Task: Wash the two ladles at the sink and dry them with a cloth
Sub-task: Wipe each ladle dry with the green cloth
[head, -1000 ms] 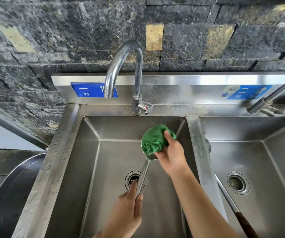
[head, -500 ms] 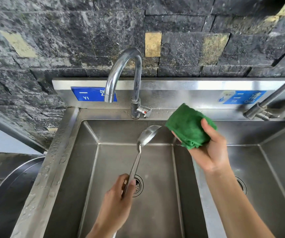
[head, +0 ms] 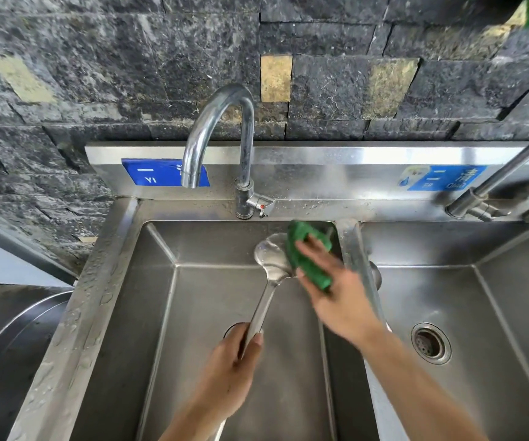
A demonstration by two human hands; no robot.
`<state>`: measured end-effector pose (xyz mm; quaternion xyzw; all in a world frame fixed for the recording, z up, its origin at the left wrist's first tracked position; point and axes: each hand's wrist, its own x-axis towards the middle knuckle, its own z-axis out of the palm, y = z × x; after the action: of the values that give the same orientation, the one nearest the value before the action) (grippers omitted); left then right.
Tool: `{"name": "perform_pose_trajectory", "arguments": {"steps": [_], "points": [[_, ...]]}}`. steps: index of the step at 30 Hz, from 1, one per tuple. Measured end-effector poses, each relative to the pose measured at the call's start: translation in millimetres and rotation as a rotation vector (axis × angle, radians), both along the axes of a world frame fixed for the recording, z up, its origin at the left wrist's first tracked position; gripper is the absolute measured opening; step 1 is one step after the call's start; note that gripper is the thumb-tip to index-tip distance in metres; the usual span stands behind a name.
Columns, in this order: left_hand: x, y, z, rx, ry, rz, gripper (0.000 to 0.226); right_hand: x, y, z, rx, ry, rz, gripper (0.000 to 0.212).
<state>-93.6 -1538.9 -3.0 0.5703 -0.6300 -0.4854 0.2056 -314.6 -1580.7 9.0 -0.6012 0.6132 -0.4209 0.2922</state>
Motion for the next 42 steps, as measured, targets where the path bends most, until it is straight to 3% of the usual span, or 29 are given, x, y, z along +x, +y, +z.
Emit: {"name": "perform_pose_trajectory", "arguments": {"steps": [2,4,8,10,12,15,17,22,24,26,28,31,33,35,38,42], "points": [[-8,2,2,-0.136,-0.091,-0.018,0.01,21,6,-14,0.013,0.279,0.098,0.061],[-13,3,5,-0.165,-0.101,0.001,0.01,36,6,-19,-0.012,0.411,0.089,0.07],[-15,5,5,-0.243,-0.102,-0.013,0.005,45,-20,-9,-0.162,0.714,0.041,0.053],[-13,7,4,-0.277,-0.105,-0.038,0.006,39,-37,-4,-0.131,0.793,0.054,0.053],[-6,11,3,-0.284,-0.091,-0.036,0.007,28,-54,4,-0.041,0.721,0.084,0.055],[3,13,7,-0.324,-0.085,-0.014,0.009,8,-71,12,0.144,0.307,0.049,0.047],[5,8,10,-0.332,-0.067,-0.015,0.004,9,-63,10,0.119,0.205,0.008,0.046],[4,-2,10,-0.346,-0.101,-0.046,0.004,41,-36,-10,-0.36,0.642,0.137,0.041],[2,-2,10,-0.36,-0.12,-0.04,0.011,50,-47,-4,-0.364,0.795,0.196,0.038],[2,-3,10,-0.36,-0.14,-0.03,0.011,53,-64,2,-0.311,0.832,0.178,0.035],[5,-2,11,-0.36,-0.144,-0.066,0.011,45,-82,13,-0.145,0.724,0.109,0.034],[10,1,14,-0.349,-0.128,-0.111,0.009,16,-100,20,0.174,0.347,0.071,0.033],[13,-2,14,-0.346,-0.117,-0.074,0.006,10,-87,12,0.181,0.213,0.05,0.038],[14,-8,12,-0.336,-0.099,-0.047,0.002,18,-58,-1,-0.01,0.348,0.074,0.044],[13,-13,9,-0.316,-0.092,-0.089,0.005,32,-34,-17,-0.338,0.719,0.229,0.042],[11,-8,7,-0.327,-0.082,-0.094,0.008,38,-50,-6,-0.39,0.833,0.384,0.036]]}}
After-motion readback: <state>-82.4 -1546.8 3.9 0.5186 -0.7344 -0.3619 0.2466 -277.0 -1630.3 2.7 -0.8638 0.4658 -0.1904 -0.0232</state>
